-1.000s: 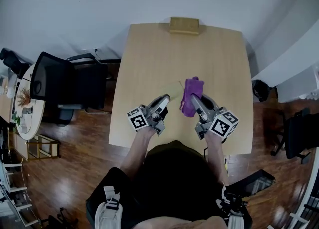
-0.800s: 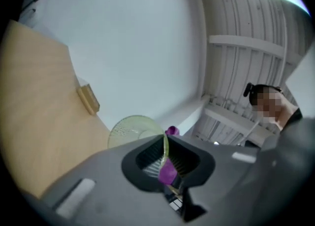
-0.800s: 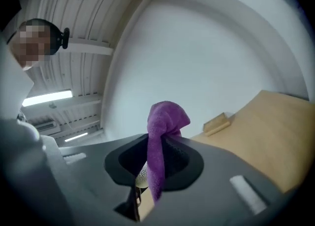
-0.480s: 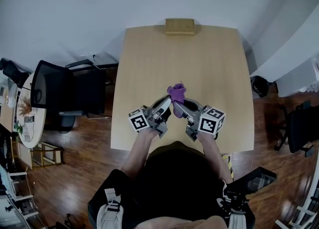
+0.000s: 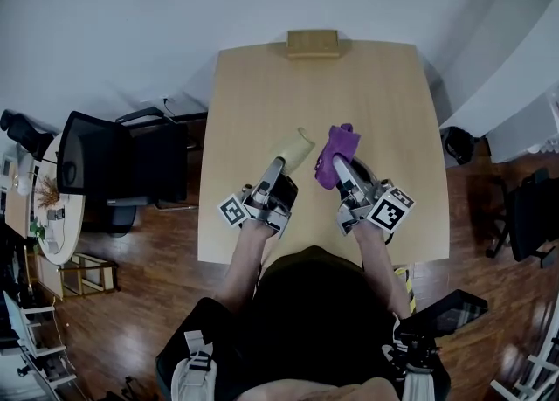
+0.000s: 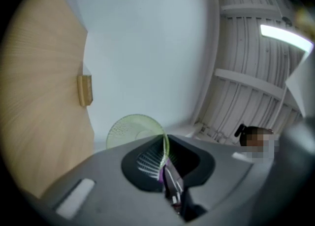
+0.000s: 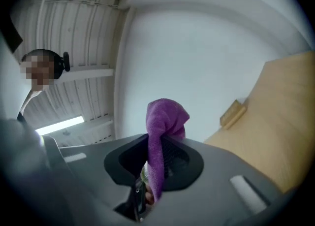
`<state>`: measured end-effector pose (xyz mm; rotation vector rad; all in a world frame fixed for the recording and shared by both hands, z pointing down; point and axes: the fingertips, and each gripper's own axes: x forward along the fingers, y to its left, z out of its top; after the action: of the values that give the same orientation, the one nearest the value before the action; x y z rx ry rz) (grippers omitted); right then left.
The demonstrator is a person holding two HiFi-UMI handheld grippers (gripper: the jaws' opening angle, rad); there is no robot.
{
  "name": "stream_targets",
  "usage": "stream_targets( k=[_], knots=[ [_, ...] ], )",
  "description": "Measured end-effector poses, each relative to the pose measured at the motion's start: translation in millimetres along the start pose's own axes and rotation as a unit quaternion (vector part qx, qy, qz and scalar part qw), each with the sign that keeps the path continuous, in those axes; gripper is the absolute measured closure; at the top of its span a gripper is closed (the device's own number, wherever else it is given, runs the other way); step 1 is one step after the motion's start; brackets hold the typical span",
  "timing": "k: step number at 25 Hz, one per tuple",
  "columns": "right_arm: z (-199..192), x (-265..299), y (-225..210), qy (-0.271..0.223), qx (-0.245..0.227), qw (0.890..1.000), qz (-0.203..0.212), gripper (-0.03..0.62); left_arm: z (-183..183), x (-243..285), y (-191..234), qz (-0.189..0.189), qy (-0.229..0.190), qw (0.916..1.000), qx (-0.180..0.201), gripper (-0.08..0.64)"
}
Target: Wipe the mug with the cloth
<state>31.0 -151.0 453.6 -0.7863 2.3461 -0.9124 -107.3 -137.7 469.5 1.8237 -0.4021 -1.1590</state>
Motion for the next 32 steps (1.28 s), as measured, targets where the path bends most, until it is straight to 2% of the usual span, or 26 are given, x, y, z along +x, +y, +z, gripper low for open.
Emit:
stream_targets(
  k=[2, 5, 9, 12, 15, 16, 17, 18, 20, 21, 22, 23, 25, 29, 32],
  knots=[
    [1, 9, 9, 0.001, -0.025, 1.0, 0.009, 0.531, -6, 5, -7, -0.008, 0.011, 0.9999, -0.002, 0.515],
    [-37, 24, 27, 0.086, -0.077, 0.993, 0.038, 0.531, -15, 13, -14, -0.01, 0.027, 0.9996, 0.004, 0.509],
    [-86, 23, 43, 0.194, -0.163, 0.964, 0.078, 0.532, -20, 17, -10, 0.007, 0.056, 0.9981, 0.026, 0.511],
    [-109, 21, 46, 0.25, -0.185, 0.945, 0.096, 0.532, -20, 15, -9, 0.01, 0.069, 0.9971, 0.032, 0.514],
    [-120, 10, 39, 0.294, -0.196, 0.93, 0.099, 0.532, -15, 9, -9, 0.004, 0.056, 0.9982, 0.021, 0.515],
    [-119, 6, 33, 0.293, -0.198, 0.931, 0.092, 0.531, -11, 7, -10, -0.002, 0.043, 0.999, 0.014, 0.515],
    [-111, 3, 28, 0.275, -0.19, 0.939, 0.081, 0.531, -7, 5, -12, -0.008, 0.03, 0.9995, 0.007, 0.515],
    [-94, 1, 24, 0.236, -0.17, 0.954, 0.069, 0.531, -2, 4, -14, -0.015, 0.017, 0.9997, 0.001, 0.515],
    [-42, -1, 18, 0.112, -0.107, 0.987, 0.048, 0.531, 4, 5, -20, -0.028, 0.0, 0.9996, -0.009, 0.515],
    [-15, -2, 16, 0.052, -0.083, 0.994, 0.041, 0.531, 5, 6, -23, -0.034, -0.003, 0.9993, -0.013, 0.515],
    [5, -3, 17, 0.007, -0.075, 0.996, 0.038, 0.531, 4, 8, -25, -0.039, -0.003, 0.9991, -0.018, 0.517],
    [17, -2, 19, -0.016, -0.083, 0.996, 0.038, 0.531, 1, 10, -27, -0.044, 0.001, 0.9988, -0.023, 0.517],
    [16, 6, 29, -0.013, -0.116, 0.992, 0.053, 0.531, -10, 15, -31, -0.054, 0.014, 0.9979, -0.034, 0.517],
    [-23, 16, 47, 0.048, -0.162, 0.981, 0.098, 0.532, -19, 20, -36, -0.059, 0.031, 0.9973, -0.03, 0.514],
    [-64, 19, 57, 0.125, -0.193, 0.964, 0.132, 0.532, -16, 23, -35, -0.05, 0.045, 0.9976, -0.014, 0.511]
  ],
)
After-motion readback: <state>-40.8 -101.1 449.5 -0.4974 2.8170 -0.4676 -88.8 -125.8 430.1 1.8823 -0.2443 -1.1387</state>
